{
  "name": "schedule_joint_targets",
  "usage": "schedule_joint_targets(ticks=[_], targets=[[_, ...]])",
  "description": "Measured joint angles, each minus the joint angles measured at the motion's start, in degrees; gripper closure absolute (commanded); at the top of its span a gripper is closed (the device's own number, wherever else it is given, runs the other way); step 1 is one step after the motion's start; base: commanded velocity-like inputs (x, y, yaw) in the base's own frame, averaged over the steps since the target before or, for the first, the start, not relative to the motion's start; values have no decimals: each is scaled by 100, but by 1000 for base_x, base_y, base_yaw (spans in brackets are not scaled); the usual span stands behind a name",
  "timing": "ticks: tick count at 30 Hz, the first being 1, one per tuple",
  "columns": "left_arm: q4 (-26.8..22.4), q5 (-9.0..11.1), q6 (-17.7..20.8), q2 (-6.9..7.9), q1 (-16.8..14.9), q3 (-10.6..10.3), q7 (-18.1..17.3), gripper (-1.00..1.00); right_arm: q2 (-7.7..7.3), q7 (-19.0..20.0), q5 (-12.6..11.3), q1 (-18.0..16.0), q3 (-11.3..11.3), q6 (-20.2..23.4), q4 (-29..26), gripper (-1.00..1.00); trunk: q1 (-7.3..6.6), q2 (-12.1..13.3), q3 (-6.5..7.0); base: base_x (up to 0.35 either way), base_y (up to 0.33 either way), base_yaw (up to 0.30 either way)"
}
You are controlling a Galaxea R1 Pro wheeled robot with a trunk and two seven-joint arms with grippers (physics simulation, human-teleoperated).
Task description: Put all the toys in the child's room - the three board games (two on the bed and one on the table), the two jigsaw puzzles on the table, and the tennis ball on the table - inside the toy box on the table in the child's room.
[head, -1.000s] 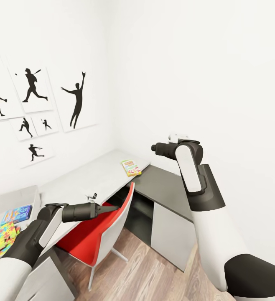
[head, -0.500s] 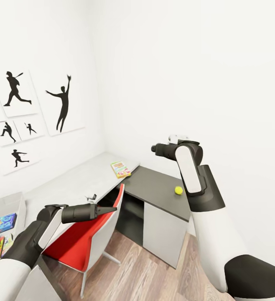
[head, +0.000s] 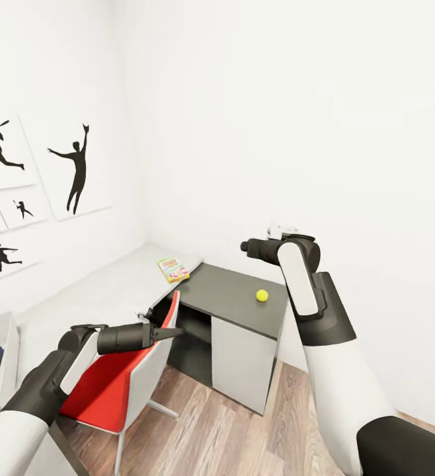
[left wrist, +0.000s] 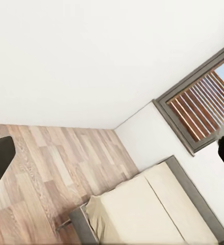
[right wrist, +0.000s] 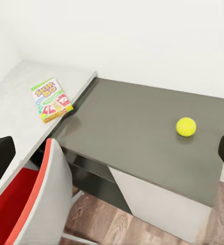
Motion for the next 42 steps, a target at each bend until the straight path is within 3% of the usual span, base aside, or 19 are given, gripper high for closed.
schedule_joint_targets(ticks=[12,24,33,37,42], targets=[[-1,-1,-1,-1,3,-4,5,-100,-9,3,-2,486,-181,-5,-39,-100,1,-2,84,-252,0,-194],[-2,-1,-9,-3,26,-31,7,-100,-262,4,-2,1168,-476,-46,-168,-100,1,-8,162,-183,0,-194],[-3,-1,-9,-7,40,-41,13,-100,-511,182,26,1999,-508,-922,-105,-100,1,-9,226,-224,0,-194],[-2,-1,-9,-8,41,-43,17,-100,-547,270,71,2420,-519,-1334,12,-100,1,-9,255,-146,0,-194],[-4,-1,-9,-8,42,-43,31,-100,-562,318,109,3008,-475,-2117,540,-100,0,-9,278,-124,0,-96]])
